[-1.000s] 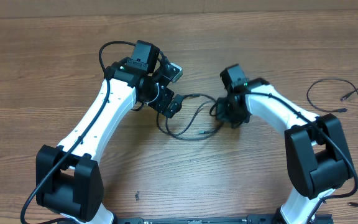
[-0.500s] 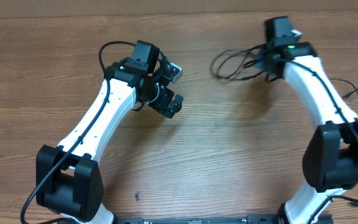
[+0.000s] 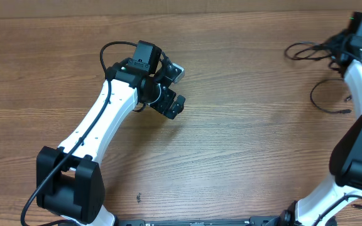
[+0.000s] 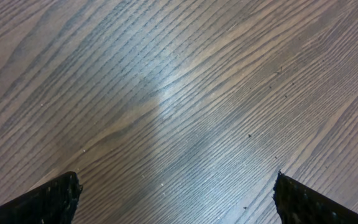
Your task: Untangle cables
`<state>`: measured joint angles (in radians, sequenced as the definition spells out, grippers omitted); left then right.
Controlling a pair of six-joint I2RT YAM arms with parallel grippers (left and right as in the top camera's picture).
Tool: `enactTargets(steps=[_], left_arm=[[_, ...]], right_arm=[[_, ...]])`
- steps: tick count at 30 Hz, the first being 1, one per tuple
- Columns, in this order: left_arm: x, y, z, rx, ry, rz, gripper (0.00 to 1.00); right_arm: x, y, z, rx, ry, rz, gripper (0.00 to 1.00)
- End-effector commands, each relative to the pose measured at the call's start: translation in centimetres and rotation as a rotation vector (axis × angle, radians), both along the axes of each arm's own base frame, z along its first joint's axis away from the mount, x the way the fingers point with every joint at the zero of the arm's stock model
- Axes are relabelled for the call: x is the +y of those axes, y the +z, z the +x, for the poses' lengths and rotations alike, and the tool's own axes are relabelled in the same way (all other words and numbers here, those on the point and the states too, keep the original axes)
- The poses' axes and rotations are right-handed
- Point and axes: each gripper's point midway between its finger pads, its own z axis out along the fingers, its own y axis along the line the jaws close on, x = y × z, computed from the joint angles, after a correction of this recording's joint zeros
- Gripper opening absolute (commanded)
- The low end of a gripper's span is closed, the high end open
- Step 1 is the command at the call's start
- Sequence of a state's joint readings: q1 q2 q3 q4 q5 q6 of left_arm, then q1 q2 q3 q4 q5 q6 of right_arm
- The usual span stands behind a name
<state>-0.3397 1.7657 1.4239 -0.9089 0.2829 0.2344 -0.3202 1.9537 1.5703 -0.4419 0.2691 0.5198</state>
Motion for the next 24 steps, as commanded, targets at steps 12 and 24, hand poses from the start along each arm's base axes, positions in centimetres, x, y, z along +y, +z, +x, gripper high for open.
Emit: enactTargets(steps=[12, 24], left_arm=[[0.0, 0.3, 0.1, -0.005, 0.016, -0.005, 1.00], [0.0, 0.3, 0.1, -0.005, 0.016, -0.005, 1.00]], right_arm=[[-15.2, -3.0, -3.4, -0.109, -0.268, -0.044, 0.04], [-15.9, -7.6, -4.1, -0.016, -0.253, -0.021, 1.00]])
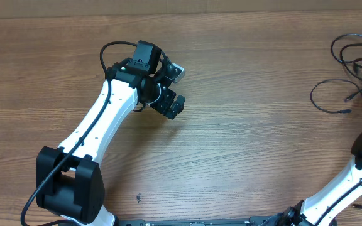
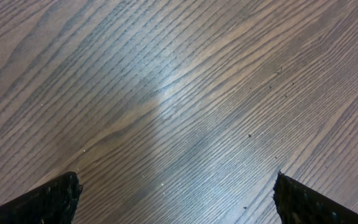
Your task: Untangle cables
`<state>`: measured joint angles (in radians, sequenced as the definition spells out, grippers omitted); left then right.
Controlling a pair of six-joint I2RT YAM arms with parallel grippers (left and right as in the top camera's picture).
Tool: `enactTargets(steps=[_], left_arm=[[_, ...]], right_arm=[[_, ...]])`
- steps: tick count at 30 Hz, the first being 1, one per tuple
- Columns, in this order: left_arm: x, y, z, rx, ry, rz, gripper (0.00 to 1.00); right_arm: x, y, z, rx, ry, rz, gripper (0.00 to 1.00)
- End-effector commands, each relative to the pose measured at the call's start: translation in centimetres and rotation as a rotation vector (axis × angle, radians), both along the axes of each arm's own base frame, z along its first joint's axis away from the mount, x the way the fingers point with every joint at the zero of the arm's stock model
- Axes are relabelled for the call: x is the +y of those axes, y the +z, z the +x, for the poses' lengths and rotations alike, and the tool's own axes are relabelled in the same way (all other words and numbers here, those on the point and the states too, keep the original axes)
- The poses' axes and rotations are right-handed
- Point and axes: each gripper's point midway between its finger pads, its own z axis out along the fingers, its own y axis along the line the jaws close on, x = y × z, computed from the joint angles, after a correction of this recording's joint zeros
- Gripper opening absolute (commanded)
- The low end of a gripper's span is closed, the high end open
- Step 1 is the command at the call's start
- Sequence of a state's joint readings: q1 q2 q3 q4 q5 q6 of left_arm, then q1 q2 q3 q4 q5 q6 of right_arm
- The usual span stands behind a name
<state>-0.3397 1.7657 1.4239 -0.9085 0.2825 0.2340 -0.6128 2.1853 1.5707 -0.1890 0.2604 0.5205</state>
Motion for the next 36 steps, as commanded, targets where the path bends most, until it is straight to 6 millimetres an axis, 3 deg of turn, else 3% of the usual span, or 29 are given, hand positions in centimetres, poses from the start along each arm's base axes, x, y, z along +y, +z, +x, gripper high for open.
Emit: enactTargets(steps=[1, 5, 8, 14, 15, 17, 18, 22, 24, 25, 29, 33, 34, 36], left_arm=[[0.0, 0.3, 0.1, -0.004, 0.016, -0.005, 1.00], [0.0, 0.3, 0.1, -0.004, 0.016, -0.005, 1.00], [0.0, 0.3, 0.1, -0.004, 0.016, -0.005, 1.00], [0.0, 0.3, 0.1, -0.004, 0.016, -0.005, 0.99], [0.0, 0.3, 0.1, -0.004, 0.016, -0.005, 1.00], [0.0, 0.3, 0.1, -0.004, 0.016, -0.005, 1.00], [0.0, 0.3, 0.1, -0.004, 0.016, -0.005, 0.99], [0.0, 0.3, 0.1, -0.004, 0.016, -0.005, 1.00], [0.0, 0.3, 0.1, -0.004, 0.016, -0.005, 0.99], [0.0, 0.3, 0.1, -0.004, 0.016, -0.005, 1.00], [0.0, 0.3, 0.1, -0.004, 0.016, -0.005, 1.00], [0.0, 0.3, 0.1, -0.004, 0.016, -0.005, 1.00], [0.0, 0.3, 0.1, -0.004, 0.016, -0.005, 1.00], [0.0, 0.3, 0.1, -0.004, 0.016, -0.005, 0.99]], right_arm=[[0.2, 0.3, 0.4, 0.031, 0.057, -0.013, 1.00], [1.3, -0.7, -1.0, 0.113, 0.075, 0.036, 1.00], [2.3, 0.7, -1.2, 0.105, 0.106, 0.069, 1.00], [5.1, 9.1, -2.7, 0.026, 0.164, 0.076, 1.00], [7.1, 12.4, -3.5, -0.016, 0.211, 0.098, 1.00], [8.4, 14.1, -4.2, -0.038, 0.242, 0.117, 1.00], [10.0, 15.8, -5.0, -0.056, 0.276, 0.141, 1.00], [13.8, 18.7, -6.8, -0.069, 0.343, 0.180, 1.00], [16.9, 20.2, -7.2, -0.064, 0.459, 0.172, 1.00], [19.4, 21.1, -7.4, -0.052, 0.545, 0.156, 1.00], [26.8, 22.7, -7.7, -0.033, 0.714, 0.161, 1.00], [34.7, 21.9, -7.8, 0.027, 0.912, 0.212, 1.00], [35.9, 21.7, -7.9, 0.038, 0.943, 0.221, 1.00], [40.8, 21.0, -8.9, 0.090, 1.071, 0.247, 1.00]])
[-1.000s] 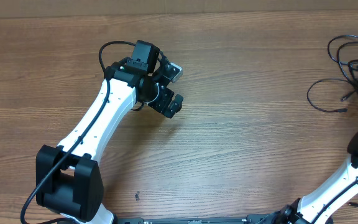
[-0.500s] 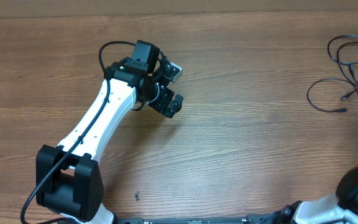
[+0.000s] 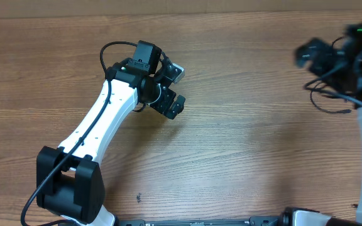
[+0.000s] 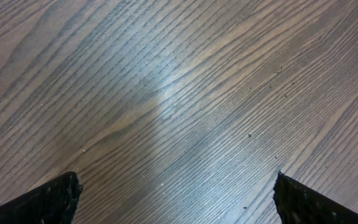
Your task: Untangle cables
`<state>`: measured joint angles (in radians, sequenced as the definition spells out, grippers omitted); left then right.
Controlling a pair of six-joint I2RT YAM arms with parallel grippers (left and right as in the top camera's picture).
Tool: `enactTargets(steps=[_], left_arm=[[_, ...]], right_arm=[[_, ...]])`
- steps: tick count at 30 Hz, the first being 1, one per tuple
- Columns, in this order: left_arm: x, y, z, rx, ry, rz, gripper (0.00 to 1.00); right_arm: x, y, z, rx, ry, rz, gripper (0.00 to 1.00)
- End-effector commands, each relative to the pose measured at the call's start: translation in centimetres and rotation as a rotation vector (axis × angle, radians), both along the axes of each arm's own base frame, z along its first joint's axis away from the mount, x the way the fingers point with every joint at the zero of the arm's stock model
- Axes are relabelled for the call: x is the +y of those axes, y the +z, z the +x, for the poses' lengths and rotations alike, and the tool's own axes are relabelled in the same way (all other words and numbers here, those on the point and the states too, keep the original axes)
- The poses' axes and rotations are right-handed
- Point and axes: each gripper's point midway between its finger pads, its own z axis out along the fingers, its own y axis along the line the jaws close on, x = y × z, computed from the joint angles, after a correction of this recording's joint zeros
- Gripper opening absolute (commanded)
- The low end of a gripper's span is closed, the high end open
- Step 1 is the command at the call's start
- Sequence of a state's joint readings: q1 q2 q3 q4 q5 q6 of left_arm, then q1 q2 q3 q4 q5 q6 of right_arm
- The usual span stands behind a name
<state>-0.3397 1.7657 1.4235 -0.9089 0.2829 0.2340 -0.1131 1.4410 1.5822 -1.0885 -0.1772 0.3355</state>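
Thin black cables lie at the table's far right. One loop (image 3: 324, 100) shows in the overhead view, its plug end (image 3: 345, 111) pointing right; the rest of the cables are hidden under my right arm. My right gripper (image 3: 310, 53) is a dark blur above them, so its jaws cannot be read. My left gripper (image 3: 180, 88) hovers over bare wood left of centre, far from the cables. In the left wrist view the left gripper (image 4: 176, 199) is open, fingertips (image 4: 58, 196) wide apart with nothing between them.
The wooden table (image 3: 244, 157) fills both views. My left arm (image 3: 99, 119) runs diagonally from the near-left base. The right arm's white link stands along the right edge. A small dark speck (image 3: 139, 198) lies near the front.
My right arm has moved from the far right edge back in over the upper cables, blurred, and now covers them. The lower loop and the left arm are unchanged.
At first my right wrist was at the top right, with a cable bundle reaching left beside it. Then the arm was at the right edge and the bundle lay further right as open loops. Now the arm is over them again. My left gripper stayed open and still.
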Motion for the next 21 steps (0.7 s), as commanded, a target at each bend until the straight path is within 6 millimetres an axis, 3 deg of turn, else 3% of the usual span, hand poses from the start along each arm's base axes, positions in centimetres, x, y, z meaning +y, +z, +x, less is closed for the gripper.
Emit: enactTargets(steps=[1, 4, 6, 9, 21], left_arm=[[0.0, 0.4, 0.1, -0.005, 0.016, -0.005, 1.00], [0.0, 0.4, 0.1, -0.005, 0.016, -0.005, 1.00], [0.0, 0.4, 0.1, -0.005, 0.016, -0.005, 1.00], [0.0, 0.4, 0.1, -0.005, 0.016, -0.005, 0.99], [0.0, 0.4, 0.1, -0.005, 0.016, -0.005, 0.99]], right_arm=[[6.1, 0.2, -1.2, 0.017, 0.178, 0.009, 1.00], [10.9, -0.1, -2.6, 0.039, 0.313, 0.013, 1.00], [13.0, -0.1, -3.3, 0.039, 0.375, 0.011, 1.00], [14.7, -0.1, -3.9, 0.039, 0.424, 0.011, 1.00], [15.1, -0.1, -4.1, 0.039, 0.437, 0.010, 1.00]])
